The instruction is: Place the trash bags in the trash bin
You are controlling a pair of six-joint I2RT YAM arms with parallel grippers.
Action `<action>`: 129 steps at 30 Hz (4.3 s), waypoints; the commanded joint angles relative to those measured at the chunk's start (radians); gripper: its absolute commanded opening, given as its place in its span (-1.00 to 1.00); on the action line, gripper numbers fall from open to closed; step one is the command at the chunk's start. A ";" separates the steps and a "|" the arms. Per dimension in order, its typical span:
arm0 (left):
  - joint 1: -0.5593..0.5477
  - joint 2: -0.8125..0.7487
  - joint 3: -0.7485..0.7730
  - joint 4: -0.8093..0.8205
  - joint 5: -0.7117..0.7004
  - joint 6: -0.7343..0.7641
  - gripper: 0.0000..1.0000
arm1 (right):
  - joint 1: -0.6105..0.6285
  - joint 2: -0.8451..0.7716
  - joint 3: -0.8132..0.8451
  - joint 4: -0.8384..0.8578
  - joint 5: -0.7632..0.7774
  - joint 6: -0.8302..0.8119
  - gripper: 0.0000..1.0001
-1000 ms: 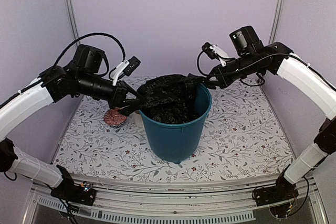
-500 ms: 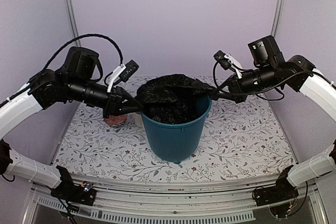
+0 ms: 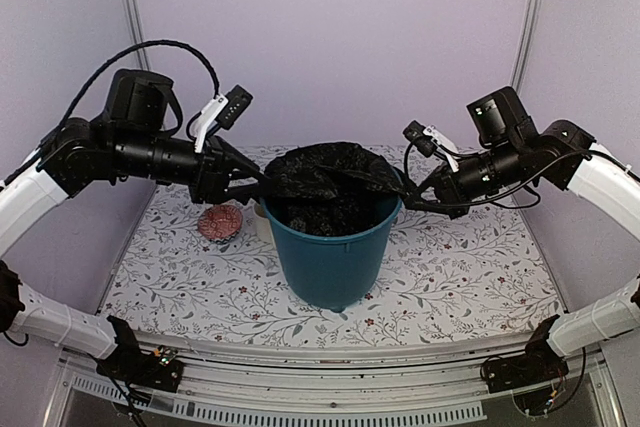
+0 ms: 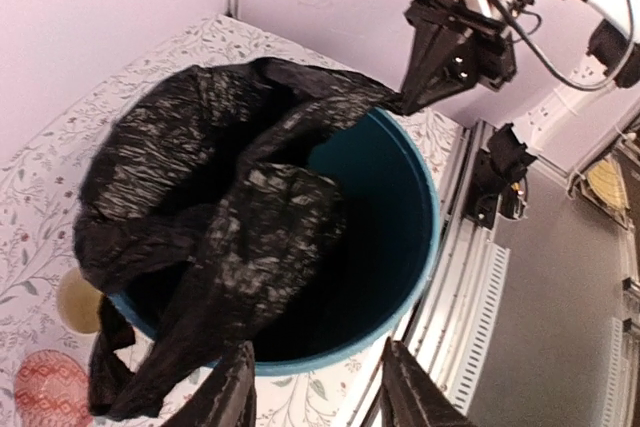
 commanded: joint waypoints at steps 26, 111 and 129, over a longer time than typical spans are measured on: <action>0.097 -0.003 -0.136 0.096 0.081 0.027 -1.00 | 0.006 -0.004 0.011 0.028 0.002 0.005 -0.94; 0.332 0.059 -0.453 0.629 -0.002 -0.435 0.38 | -0.354 -0.114 -0.269 0.286 -0.042 0.441 0.17; 0.318 0.384 -0.436 1.008 0.230 -0.561 -0.14 | -0.356 0.192 -0.251 0.478 -0.233 0.482 0.04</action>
